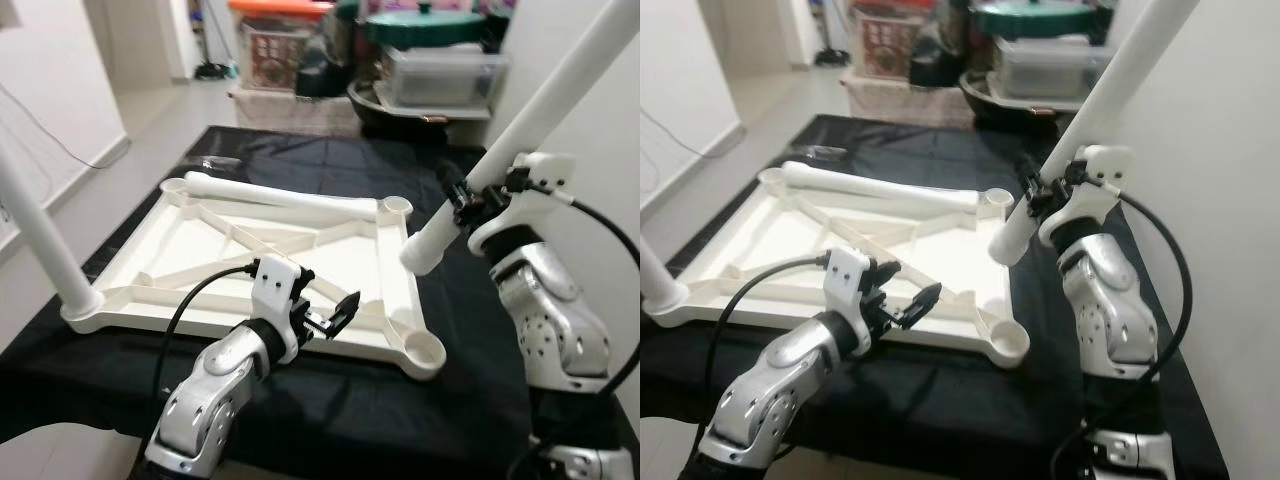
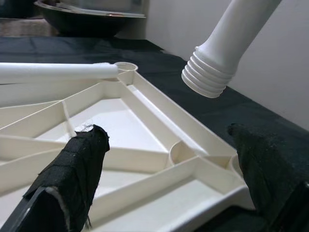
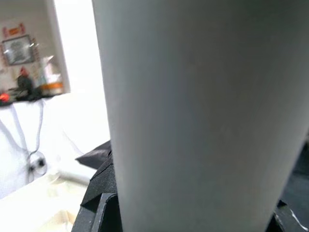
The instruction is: Building children table
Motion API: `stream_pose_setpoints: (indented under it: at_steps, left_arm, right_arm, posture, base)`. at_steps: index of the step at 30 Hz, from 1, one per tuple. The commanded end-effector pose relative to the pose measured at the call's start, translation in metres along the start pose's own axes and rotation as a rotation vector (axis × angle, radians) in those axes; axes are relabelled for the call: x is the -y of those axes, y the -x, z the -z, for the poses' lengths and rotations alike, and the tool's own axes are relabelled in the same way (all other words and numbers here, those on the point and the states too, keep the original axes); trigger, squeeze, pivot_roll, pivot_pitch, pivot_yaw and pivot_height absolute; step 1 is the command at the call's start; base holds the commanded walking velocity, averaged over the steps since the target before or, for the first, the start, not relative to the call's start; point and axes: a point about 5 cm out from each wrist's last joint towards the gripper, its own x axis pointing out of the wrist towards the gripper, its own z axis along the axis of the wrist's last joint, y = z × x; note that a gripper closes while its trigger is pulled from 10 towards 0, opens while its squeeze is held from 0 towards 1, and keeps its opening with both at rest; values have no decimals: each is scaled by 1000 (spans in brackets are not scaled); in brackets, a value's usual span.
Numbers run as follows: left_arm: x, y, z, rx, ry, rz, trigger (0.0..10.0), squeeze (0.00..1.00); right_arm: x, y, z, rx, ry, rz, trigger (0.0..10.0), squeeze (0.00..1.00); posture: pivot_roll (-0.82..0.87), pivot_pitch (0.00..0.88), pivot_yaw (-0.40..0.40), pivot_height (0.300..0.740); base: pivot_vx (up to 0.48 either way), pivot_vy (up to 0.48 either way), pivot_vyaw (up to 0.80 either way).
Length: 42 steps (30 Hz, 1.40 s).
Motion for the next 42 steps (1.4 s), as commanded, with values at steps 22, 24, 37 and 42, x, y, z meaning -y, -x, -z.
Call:
stream_pose_setpoints:
  at_steps: [22,24,37,42]
  left_arm:
    - [-6,13,11,-51,-18,-91,10000,0]
    - [-5,14,11,-53,-15,-90,10000,0]
    - [-3,30,12,-92,-5,-89,10000,0]
    - [-3,33,14,-105,-9,-94,10000,0]
  right_arm:
    - [-33,1,13,-208,-242,-650,10000,0]
    - [-33,1,13,-207,-254,-659,10000,0]
    - [-37,-13,16,-215,-303,-722,10000,0]
    - [-39,-14,15,-211,-301,-735,10000,0]
  posture:
    - [82,41,-102,740]
    - [82,41,-102,740]
    - [102,102,-105,740]
    - [99,110,-100,740]
  base:
    - [0,-126,0]
    - [0,0,0]
    - [0,144,0]
    - [0,0,0]
